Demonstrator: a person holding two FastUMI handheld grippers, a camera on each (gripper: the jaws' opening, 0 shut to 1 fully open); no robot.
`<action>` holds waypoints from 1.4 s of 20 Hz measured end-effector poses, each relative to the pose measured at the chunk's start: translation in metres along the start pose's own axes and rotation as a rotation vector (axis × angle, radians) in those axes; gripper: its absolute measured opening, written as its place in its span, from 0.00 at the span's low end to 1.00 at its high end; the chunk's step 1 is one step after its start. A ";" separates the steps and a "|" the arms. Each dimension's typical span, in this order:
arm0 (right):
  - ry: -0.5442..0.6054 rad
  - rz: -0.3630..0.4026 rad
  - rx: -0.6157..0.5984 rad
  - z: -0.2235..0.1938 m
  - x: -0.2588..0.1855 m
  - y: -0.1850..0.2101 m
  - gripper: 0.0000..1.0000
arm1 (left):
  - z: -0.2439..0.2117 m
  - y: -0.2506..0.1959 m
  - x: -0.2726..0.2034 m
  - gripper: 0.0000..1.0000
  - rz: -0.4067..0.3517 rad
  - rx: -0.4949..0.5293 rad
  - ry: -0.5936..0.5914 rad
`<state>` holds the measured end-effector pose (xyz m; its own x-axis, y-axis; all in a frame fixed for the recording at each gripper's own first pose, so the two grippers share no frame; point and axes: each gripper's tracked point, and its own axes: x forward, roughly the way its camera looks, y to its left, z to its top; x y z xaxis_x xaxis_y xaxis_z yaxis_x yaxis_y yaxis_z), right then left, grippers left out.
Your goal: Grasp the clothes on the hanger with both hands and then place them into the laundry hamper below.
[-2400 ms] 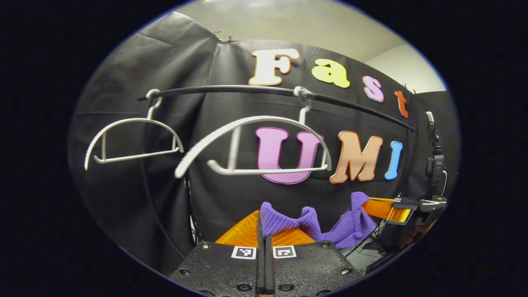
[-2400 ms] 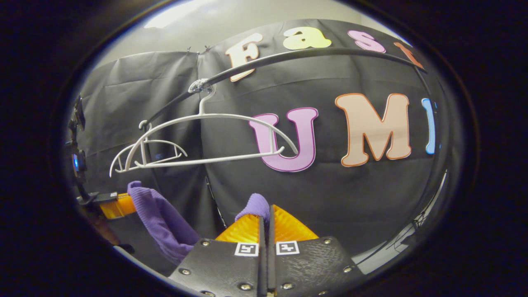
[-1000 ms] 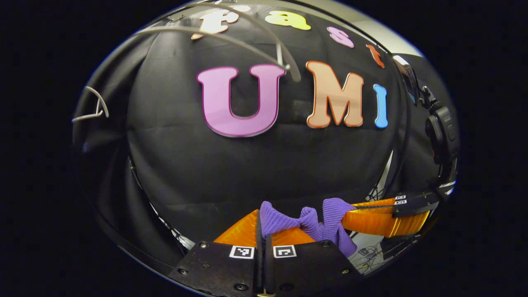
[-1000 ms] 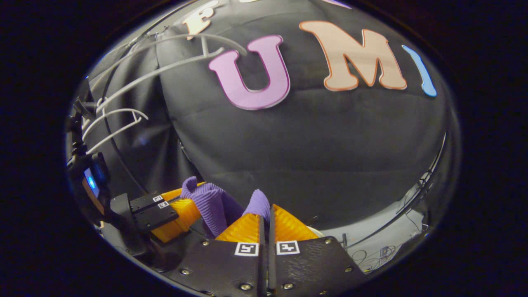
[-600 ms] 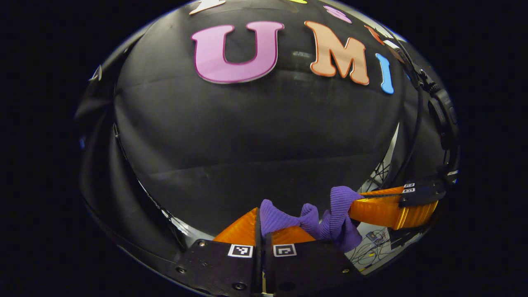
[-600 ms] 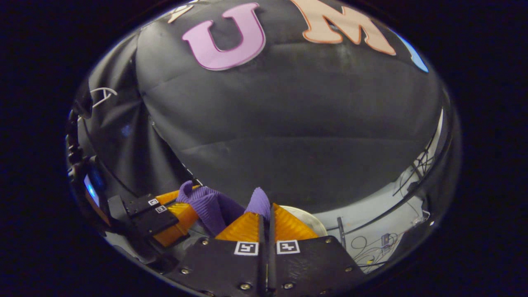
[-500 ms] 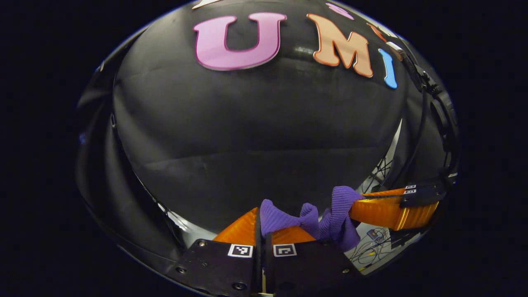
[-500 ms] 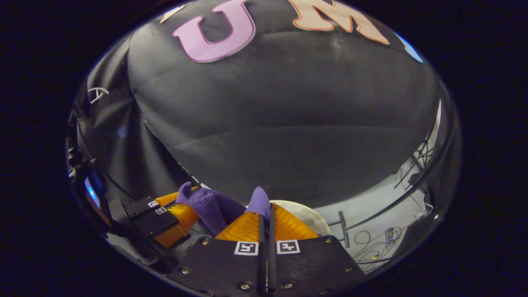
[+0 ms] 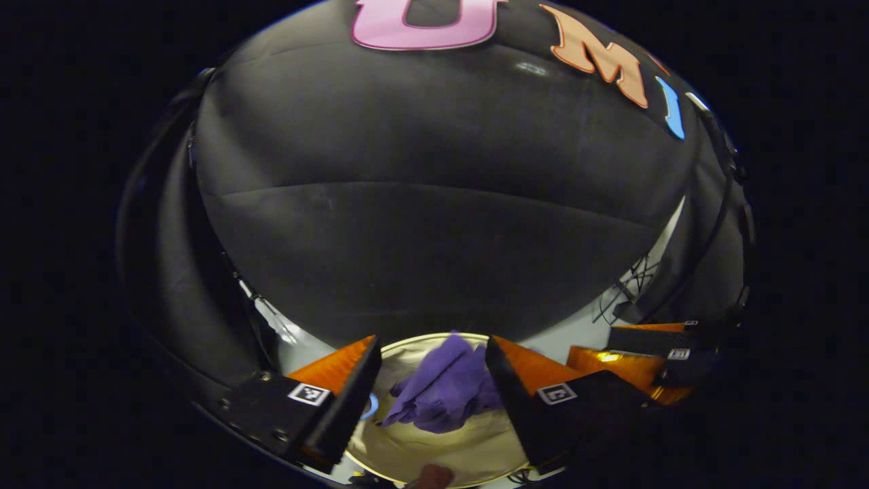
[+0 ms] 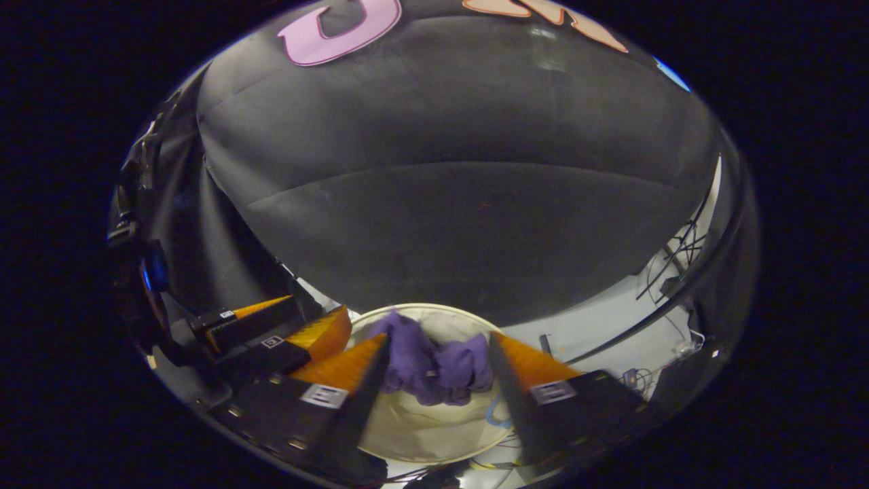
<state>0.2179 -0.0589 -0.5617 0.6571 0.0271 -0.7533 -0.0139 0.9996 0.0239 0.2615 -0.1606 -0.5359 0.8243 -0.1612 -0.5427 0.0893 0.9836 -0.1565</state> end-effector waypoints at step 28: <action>-0.267 -0.123 0.028 0.083 -0.297 0.060 0.99 | 0.115 0.016 -0.271 0.95 -0.104 0.112 -0.051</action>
<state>0.0847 -0.0074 -0.2820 0.8277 -0.1000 -0.5522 0.0963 0.9947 -0.0358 0.1035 -0.0920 -0.2967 0.8345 -0.2609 -0.4853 0.2349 0.9652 -0.1151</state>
